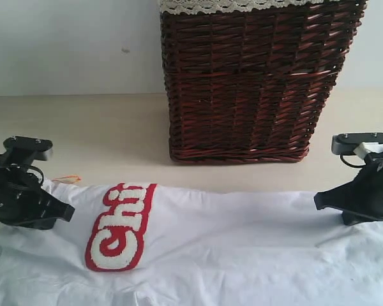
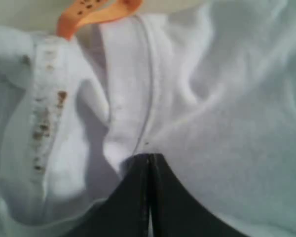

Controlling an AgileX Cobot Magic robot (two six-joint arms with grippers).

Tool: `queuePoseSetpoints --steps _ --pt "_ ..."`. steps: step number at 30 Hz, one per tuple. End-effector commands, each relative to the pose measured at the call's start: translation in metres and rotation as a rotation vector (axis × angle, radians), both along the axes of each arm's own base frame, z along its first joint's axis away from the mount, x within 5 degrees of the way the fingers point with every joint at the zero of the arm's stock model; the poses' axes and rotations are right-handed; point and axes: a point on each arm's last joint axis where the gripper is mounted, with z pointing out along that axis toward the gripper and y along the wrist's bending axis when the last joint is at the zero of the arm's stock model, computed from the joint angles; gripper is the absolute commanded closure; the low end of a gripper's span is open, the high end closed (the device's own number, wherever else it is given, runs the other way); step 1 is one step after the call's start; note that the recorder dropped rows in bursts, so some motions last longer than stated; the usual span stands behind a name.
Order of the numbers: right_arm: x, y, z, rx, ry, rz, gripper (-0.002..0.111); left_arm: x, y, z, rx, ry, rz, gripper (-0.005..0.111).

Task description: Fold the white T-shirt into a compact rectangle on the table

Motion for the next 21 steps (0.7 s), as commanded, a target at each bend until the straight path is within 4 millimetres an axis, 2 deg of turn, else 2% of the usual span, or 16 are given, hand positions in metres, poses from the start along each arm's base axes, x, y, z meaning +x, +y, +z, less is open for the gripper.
queuePoseSetpoints --steps 1,5,11,18,21 --pt "0.001 -0.006 -0.012 -0.047 0.013 -0.006 0.108 0.003 0.019 -0.003 -0.013 0.032 0.107 0.107" --pt "0.000 -0.008 -0.012 -0.074 0.029 -0.021 0.108 0.001 0.033 -0.004 -0.026 0.079 0.178 0.107" --pt "0.000 -0.007 -0.011 -0.068 0.022 -0.021 0.108 -0.001 0.035 -0.004 -0.031 0.104 0.181 0.107" --pt "0.003 -0.001 0.023 -0.003 -0.118 0.032 0.108 -0.001 0.035 -0.003 -0.034 0.096 0.183 0.107" --pt "0.003 0.001 0.037 0.017 -0.171 0.029 0.108 -0.001 0.034 0.009 -0.041 0.056 0.181 0.107"
